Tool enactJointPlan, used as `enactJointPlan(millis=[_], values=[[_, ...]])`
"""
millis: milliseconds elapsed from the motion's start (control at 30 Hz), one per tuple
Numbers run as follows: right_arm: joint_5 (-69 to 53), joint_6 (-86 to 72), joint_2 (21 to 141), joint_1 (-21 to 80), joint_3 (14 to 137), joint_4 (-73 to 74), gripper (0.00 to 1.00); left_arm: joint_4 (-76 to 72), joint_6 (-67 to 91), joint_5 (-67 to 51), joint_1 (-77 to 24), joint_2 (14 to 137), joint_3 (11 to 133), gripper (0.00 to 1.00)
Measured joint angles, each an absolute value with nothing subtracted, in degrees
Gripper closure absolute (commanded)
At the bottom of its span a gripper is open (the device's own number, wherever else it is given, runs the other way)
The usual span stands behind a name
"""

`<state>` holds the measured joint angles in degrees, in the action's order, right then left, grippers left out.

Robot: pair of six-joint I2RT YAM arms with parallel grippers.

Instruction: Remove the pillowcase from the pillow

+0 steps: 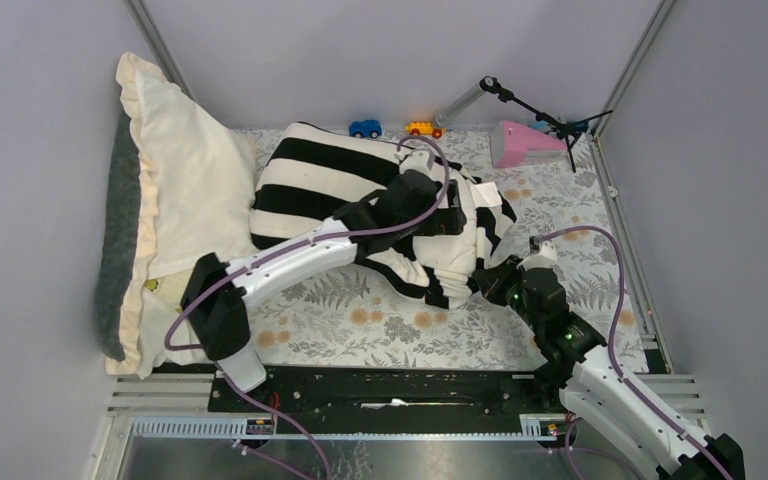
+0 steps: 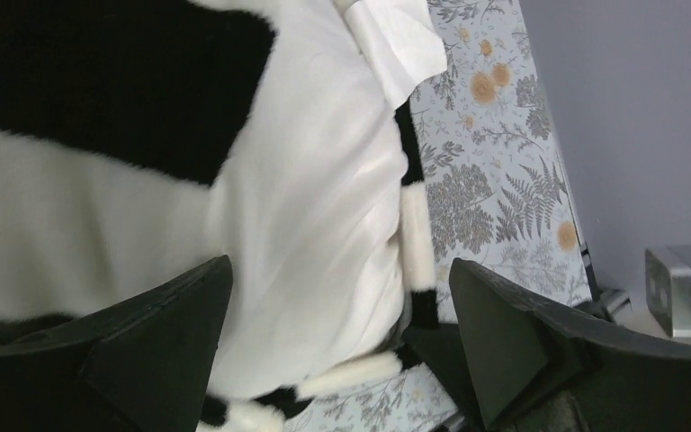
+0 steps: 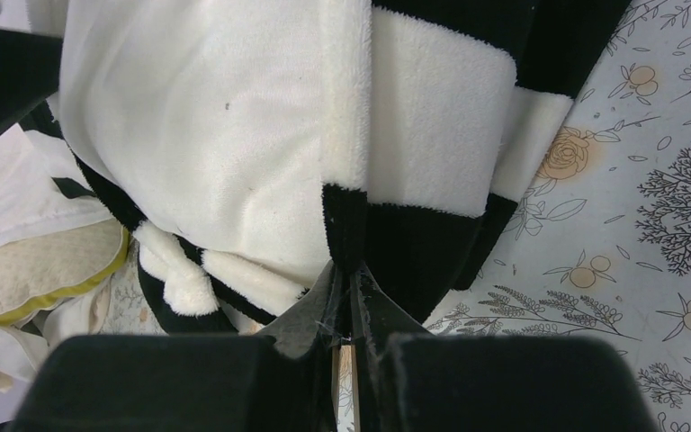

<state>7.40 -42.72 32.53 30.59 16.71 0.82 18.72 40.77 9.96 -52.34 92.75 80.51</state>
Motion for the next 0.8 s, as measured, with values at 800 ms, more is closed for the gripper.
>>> enactJointPlan(millis=[800], values=[[6.07,-42.70,32.05,30.52,16.08,0.93,1.00,21.37,53.15,11.22,-50.94,110.00,91.33,0.01]])
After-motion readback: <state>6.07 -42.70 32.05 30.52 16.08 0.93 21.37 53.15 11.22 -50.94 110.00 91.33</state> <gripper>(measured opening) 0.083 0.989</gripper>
